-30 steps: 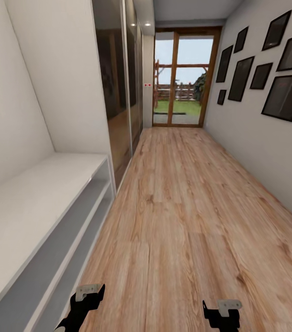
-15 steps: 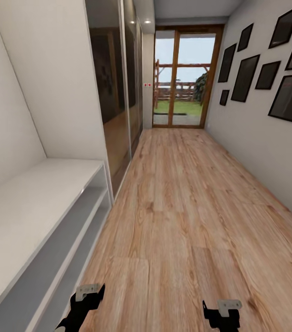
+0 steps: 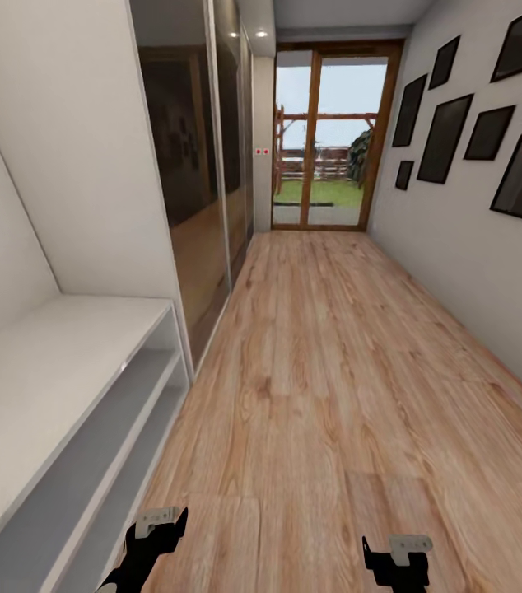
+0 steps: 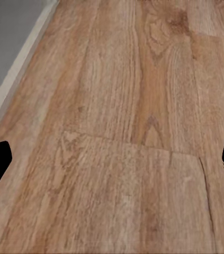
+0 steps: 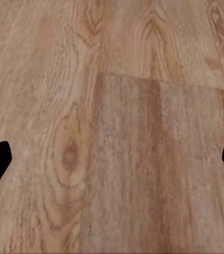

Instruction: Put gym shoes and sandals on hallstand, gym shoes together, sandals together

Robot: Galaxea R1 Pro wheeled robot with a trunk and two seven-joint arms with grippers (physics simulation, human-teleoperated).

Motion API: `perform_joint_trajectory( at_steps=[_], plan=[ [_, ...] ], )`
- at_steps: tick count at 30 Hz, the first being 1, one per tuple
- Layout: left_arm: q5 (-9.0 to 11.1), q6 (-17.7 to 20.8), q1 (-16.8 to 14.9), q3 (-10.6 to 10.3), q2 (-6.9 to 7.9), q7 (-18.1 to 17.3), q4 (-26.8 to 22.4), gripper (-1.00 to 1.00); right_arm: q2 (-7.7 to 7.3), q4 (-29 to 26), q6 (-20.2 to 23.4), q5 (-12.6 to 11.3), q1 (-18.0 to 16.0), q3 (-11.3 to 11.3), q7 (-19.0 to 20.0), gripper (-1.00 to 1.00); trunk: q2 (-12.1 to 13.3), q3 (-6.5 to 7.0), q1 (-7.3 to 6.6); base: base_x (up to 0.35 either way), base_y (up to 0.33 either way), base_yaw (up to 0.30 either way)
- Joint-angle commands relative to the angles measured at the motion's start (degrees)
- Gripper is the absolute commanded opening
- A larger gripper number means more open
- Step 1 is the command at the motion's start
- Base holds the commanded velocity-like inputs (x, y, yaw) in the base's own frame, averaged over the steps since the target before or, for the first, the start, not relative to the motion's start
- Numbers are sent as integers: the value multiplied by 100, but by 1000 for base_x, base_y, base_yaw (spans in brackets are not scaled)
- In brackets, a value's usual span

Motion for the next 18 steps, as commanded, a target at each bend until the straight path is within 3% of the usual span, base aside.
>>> perform_joint_trajectory(
  at_steps=[1,18],
  plan=[
    [-53,-18,-6,49,-6,-33,-1,100,-1,7,-15,61,-4,-29,-33,100,-2,-5,2,339,-21,0],
    [-53,-17,-7,49,-6,-32,-1,100,5,7,-15,53,-4,-29,-34,100,-2,-5,2,340,-3,-6]
  ],
)
